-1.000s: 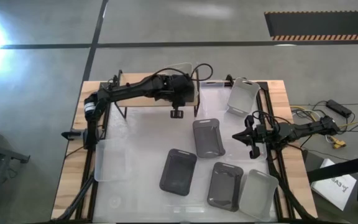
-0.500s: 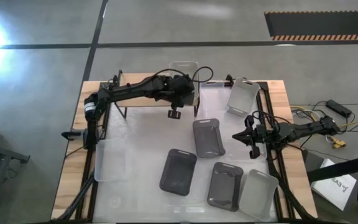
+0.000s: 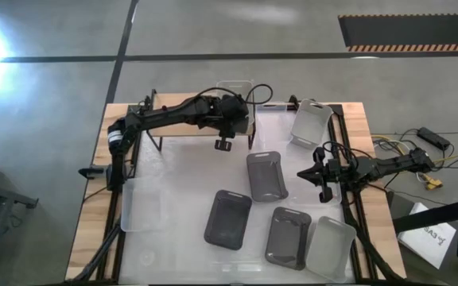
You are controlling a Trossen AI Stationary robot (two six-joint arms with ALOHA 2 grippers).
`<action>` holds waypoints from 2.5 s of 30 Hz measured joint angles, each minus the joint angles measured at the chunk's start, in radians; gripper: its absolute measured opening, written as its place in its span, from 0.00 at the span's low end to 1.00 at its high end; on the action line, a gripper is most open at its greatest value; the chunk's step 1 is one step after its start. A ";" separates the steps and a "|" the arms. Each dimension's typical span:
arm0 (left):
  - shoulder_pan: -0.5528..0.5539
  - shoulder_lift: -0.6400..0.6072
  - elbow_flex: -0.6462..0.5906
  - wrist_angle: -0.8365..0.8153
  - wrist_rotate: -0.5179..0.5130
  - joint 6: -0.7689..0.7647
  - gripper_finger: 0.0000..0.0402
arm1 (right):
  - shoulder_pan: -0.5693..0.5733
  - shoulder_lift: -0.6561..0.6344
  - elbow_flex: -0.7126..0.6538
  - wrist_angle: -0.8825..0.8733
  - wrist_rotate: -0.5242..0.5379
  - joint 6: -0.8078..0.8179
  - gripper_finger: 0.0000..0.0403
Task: Stack baskets on shelf by color
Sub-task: Put the left gray bin on the shelf, then put the left transparent bin on the shelf
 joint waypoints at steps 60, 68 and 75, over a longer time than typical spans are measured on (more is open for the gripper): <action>-1.075 -0.550 -0.772 -0.195 -0.032 -1.648 0.41 | 0.000 0.000 0.000 0.000 0.000 0.000 0.02; -1.161 -0.550 -0.858 -0.260 0.110 -1.813 0.41 | 0.000 0.000 0.000 0.000 0.000 0.000 0.02; -1.167 -0.550 -0.899 -0.257 0.220 -1.812 0.41 | 0.000 0.000 0.000 0.000 0.000 0.000 0.02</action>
